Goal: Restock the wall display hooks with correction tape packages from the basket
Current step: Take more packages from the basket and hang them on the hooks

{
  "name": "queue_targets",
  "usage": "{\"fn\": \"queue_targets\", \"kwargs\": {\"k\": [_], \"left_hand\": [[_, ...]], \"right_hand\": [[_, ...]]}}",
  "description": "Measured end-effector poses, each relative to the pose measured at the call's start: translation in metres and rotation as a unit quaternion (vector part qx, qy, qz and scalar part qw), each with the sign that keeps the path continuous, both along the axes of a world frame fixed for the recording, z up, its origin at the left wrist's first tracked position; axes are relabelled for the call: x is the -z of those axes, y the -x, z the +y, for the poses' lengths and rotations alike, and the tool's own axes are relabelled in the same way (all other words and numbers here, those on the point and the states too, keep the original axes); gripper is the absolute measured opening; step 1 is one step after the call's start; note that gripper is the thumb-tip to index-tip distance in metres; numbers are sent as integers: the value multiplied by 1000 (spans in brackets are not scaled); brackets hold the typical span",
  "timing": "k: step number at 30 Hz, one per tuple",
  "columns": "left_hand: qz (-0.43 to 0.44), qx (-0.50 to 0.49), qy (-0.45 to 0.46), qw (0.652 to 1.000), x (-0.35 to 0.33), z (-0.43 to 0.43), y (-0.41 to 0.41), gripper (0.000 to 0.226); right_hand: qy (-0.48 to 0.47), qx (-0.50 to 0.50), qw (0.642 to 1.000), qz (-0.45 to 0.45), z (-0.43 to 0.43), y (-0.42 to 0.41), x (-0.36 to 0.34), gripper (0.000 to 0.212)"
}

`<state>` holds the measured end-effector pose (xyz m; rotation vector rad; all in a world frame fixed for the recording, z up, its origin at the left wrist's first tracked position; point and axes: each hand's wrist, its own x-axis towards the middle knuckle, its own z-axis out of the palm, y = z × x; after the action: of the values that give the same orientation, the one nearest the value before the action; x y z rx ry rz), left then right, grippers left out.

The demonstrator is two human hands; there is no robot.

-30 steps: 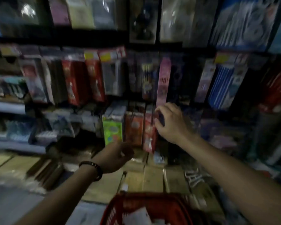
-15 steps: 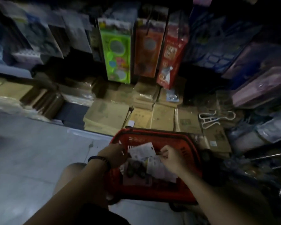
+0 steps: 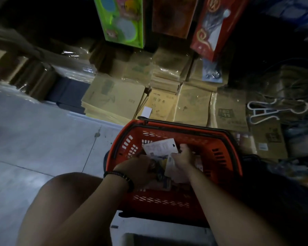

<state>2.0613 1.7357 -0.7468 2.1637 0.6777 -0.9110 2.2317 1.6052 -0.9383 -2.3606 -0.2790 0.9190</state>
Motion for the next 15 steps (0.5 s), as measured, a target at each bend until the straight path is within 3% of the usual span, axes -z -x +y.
{"fn": "queue_targets", "kwargs": {"k": [4,6,11,13,15], "left_hand": [[-14,-6,26,1000,9,8,-2,43],[-28,-22,31,999,10,10,-1,48],[-13,-24,21,999,11,14,-2,44],[-2,-22,7,1000,11,19,0,47],[-11,-23,-19,1000,11,22,0,49]], "right_hand": [[9,-60,998,-29,16,8,3,39],[11,-97,995,-33,14,13,6,29],[-61,-159,982,-84,-7,20,8,22],[-105,-162,971,-139,-19,18,-11,8],[-150,-153,963,-165,-27,11,-33,12]]}}
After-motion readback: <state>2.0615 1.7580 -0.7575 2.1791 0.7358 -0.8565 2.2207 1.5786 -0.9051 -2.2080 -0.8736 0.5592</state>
